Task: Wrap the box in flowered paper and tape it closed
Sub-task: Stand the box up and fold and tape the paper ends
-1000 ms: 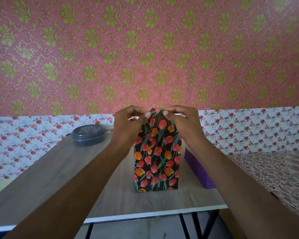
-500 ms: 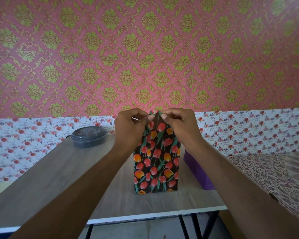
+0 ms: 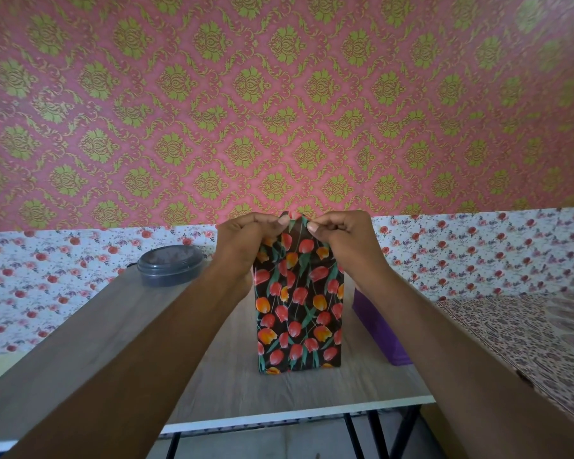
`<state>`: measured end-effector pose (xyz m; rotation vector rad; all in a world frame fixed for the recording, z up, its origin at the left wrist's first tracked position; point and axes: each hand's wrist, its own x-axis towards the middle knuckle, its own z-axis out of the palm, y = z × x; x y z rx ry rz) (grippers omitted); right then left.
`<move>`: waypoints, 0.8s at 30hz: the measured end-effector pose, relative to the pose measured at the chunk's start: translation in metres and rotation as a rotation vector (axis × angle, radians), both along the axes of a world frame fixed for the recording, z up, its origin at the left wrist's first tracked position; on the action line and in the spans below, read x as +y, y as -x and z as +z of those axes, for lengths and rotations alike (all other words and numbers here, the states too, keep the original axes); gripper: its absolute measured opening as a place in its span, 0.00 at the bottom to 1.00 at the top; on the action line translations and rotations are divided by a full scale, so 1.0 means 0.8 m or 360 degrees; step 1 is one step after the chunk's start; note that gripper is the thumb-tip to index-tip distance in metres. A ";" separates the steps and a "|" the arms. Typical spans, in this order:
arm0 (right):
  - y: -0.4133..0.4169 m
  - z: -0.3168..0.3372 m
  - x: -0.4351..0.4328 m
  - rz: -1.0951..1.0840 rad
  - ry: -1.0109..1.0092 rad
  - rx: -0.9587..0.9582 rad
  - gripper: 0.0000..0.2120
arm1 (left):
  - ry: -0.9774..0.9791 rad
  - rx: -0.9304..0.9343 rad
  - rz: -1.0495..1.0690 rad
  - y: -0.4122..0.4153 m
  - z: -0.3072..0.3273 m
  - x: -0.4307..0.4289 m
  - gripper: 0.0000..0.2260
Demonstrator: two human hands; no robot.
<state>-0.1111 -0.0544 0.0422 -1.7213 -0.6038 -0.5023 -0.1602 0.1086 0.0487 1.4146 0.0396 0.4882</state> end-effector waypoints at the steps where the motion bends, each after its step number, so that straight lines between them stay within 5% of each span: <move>1: 0.000 0.000 -0.001 0.0002 0.0001 0.0001 0.04 | -0.0006 0.0002 -0.0001 0.001 0.001 0.000 0.08; 8: 0.003 -0.003 -0.001 0.0012 -0.0017 -0.0048 0.11 | -0.0442 0.0005 0.0000 -0.001 0.011 0.011 0.06; 17: 0.005 -0.007 -0.004 0.0004 -0.0106 -0.0013 0.04 | -0.0602 -0.0144 0.0177 0.008 0.002 0.010 0.12; 24: 0.004 -0.008 -0.001 0.0004 -0.0009 -0.0164 0.03 | -0.1216 -0.0427 0.0269 0.012 -0.017 0.027 0.10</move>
